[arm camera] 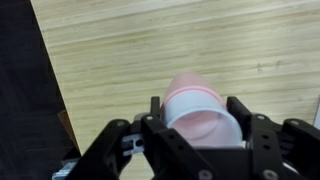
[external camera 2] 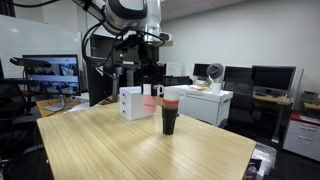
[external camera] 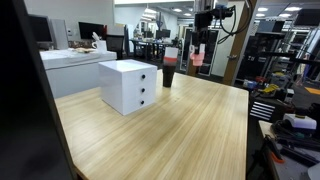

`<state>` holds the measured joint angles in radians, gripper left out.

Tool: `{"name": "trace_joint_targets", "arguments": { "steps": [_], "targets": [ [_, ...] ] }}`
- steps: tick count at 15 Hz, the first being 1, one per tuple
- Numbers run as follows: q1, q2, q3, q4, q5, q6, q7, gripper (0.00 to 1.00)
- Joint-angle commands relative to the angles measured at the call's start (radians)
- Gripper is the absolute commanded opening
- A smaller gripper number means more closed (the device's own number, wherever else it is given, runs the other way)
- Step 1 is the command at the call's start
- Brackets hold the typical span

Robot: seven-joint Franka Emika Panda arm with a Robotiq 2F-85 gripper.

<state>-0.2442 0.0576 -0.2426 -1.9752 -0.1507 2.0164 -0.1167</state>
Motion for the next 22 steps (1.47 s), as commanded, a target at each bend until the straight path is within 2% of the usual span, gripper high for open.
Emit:
{"name": "trace_joint_targets", "arguments": {
  "steps": [1,6,11,16,22],
  "targets": [
    [0.003,0.013,0.010,0.114,0.065,-0.097,-0.020,0.42],
    [-0.005,0.068,0.013,0.325,0.187,-0.207,0.008,0.42],
    [-0.022,0.195,0.013,0.551,0.259,-0.254,0.062,0.42],
    [-0.036,0.287,0.022,0.655,0.260,-0.256,0.089,0.42],
    [-0.048,0.371,0.033,0.714,0.252,-0.251,0.090,0.42]
  ]
}}
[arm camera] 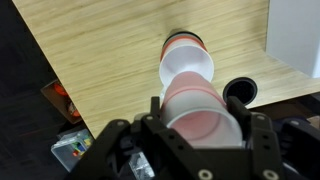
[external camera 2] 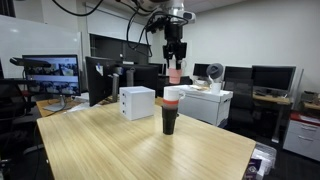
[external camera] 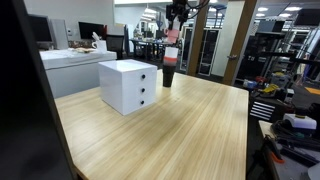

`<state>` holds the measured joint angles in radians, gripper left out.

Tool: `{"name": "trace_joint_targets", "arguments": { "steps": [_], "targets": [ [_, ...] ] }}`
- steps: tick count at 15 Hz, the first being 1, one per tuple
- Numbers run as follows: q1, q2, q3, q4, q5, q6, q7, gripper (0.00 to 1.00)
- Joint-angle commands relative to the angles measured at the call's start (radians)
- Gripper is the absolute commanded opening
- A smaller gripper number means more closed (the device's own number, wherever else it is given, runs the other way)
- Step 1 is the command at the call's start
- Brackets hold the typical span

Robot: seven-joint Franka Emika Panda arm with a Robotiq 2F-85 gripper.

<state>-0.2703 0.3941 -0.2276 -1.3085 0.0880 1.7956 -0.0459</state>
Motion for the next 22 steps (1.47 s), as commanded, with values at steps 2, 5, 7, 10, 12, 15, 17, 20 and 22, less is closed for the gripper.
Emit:
{"name": "trace_joint_targets", "arguments": {
  "steps": [2,5,7,10,12,15,17,20,22],
  "targets": [
    [-0.024,0.054,0.020,0.056,0.007,-0.029,0.019,0.42],
    [-0.025,0.074,0.023,0.064,0.006,-0.033,0.018,0.42],
    [-0.009,0.077,0.005,0.059,0.013,-0.030,0.015,0.42],
    [-0.008,0.076,0.006,0.056,0.014,-0.034,0.014,0.42],
    [-0.008,0.069,0.007,0.054,0.016,-0.038,0.013,0.42],
    [-0.007,0.057,0.005,0.055,0.015,-0.054,0.018,0.42],
    [-0.007,0.052,0.004,0.057,0.015,-0.079,0.022,0.42],
    [-0.005,0.047,0.003,0.060,0.013,-0.098,0.024,0.42],
    [-0.005,0.045,0.003,0.054,0.011,-0.097,0.021,0.42]
  ]
}}
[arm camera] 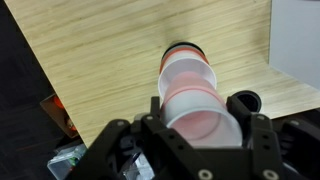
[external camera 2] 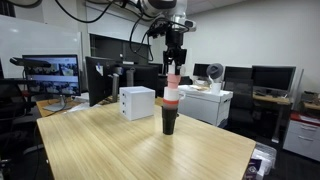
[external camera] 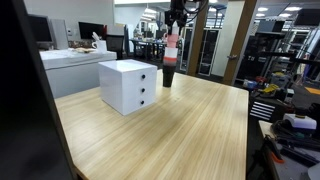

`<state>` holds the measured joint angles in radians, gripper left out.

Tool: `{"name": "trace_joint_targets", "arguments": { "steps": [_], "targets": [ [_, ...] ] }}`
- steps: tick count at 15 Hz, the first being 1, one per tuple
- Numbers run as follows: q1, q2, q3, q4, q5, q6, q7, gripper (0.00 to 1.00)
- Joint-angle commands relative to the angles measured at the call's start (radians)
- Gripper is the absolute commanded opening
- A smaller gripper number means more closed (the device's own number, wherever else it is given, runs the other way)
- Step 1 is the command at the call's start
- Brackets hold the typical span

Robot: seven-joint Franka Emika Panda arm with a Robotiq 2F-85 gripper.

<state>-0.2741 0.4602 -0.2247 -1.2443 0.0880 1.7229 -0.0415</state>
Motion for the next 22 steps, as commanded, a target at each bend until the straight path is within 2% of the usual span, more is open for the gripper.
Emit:
{"name": "trace_joint_targets", "arguments": {
  "steps": [1,13,14,17,22],
  "targets": [
    [-0.001,-0.020,-0.001,-0.010,0.011,-0.025,0.017,0.42],
    [0.002,-0.006,-0.002,-0.031,0.001,-0.020,0.012,0.42],
    [0.003,-0.006,-0.002,-0.034,0.001,-0.020,0.015,0.92],
    [0.004,-0.005,-0.003,-0.040,-0.003,-0.022,0.013,0.99],
    [0.005,-0.004,-0.006,-0.036,-0.009,-0.028,0.016,1.00]
  ]
}}
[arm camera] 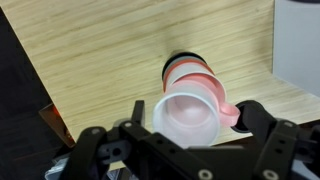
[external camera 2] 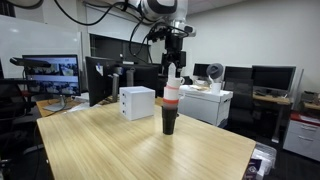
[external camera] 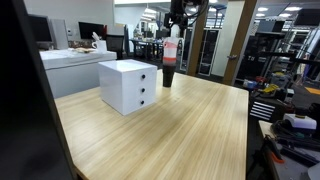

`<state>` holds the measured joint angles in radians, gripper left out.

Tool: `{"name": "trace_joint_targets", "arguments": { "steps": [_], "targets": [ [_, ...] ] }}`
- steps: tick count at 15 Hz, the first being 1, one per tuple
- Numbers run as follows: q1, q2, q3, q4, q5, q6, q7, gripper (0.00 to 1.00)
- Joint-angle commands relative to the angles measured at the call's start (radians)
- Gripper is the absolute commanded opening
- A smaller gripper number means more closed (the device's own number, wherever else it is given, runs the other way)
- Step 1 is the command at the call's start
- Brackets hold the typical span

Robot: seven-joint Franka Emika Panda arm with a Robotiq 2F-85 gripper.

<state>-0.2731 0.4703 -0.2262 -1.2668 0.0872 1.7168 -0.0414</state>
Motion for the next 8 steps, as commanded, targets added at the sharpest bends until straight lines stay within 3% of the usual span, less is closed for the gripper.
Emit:
{"name": "trace_joint_targets", "arguments": {
  "steps": [1,8],
  "targets": [
    [0.005,-0.018,-0.006,-0.014,-0.009,-0.023,0.014,1.00],
    [0.008,-0.100,-0.014,-0.049,-0.028,-0.058,-0.015,1.00]
  ]
}}
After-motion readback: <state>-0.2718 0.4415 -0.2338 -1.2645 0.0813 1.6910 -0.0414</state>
